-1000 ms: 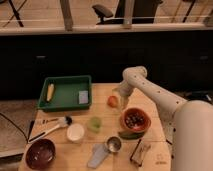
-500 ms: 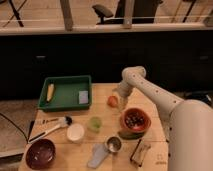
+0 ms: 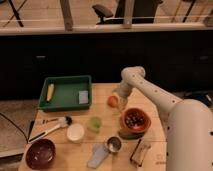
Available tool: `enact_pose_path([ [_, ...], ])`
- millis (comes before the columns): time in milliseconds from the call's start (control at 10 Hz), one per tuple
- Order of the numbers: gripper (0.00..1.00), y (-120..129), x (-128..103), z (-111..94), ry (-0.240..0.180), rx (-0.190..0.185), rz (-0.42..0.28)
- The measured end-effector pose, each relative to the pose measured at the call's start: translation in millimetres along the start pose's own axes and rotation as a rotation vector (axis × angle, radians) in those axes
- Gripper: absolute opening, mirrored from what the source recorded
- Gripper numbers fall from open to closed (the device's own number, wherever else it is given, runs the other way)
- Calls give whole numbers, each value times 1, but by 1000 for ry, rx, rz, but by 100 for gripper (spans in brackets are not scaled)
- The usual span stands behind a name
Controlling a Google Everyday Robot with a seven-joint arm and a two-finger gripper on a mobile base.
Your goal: Place apple in paper cup
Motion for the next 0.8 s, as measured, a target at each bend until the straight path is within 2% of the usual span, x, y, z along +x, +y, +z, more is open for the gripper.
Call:
enact_pose_path([
  [800, 80, -1, 0, 4, -8, -14, -16],
])
